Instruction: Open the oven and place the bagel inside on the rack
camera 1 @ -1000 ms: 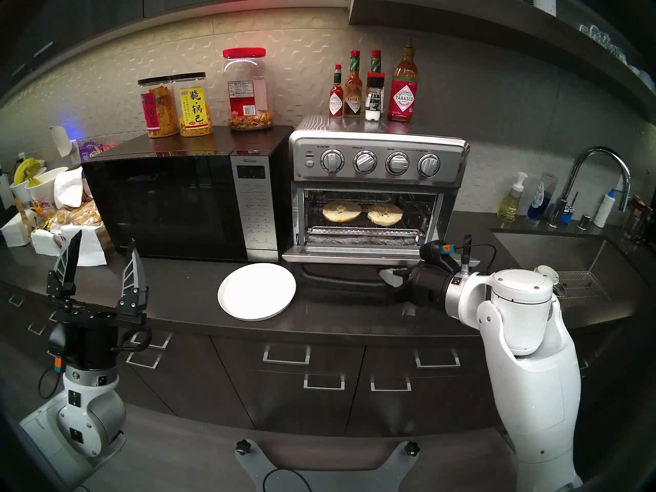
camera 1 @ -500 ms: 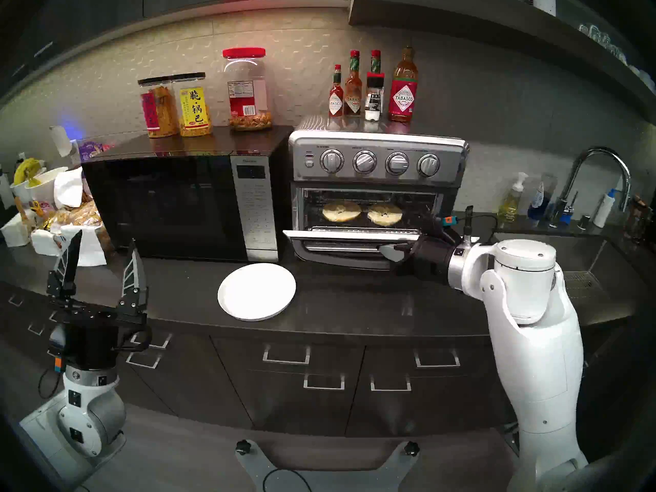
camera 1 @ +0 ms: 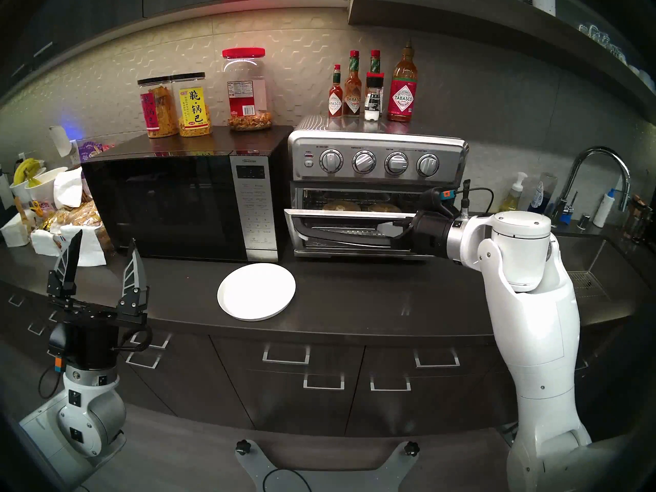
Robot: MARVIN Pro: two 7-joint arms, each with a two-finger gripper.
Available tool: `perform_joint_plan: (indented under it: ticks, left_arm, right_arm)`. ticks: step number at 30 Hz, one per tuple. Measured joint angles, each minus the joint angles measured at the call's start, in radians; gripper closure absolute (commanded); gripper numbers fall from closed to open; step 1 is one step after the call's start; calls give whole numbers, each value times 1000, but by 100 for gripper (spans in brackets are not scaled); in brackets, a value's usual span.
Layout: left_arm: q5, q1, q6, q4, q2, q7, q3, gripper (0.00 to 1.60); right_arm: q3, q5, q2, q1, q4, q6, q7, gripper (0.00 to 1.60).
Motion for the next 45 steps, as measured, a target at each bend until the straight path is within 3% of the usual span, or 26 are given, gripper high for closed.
perform_joint_plan:
  ticks: [29, 37, 45]
  left_arm:
    - [1, -1, 0, 0, 1, 0, 1, 0]
    - [1, -1, 0, 0, 1, 0, 0, 0]
    - [1, -1, 0, 0, 1, 0, 0, 0]
  right_arm:
    - [-109, 47, 79, 341, 328, -4, 166, 160]
    - [-119, 100, 116, 366, 314, -4, 211, 160]
    - [-61, 173, 163, 347, 228, -4, 231, 160]
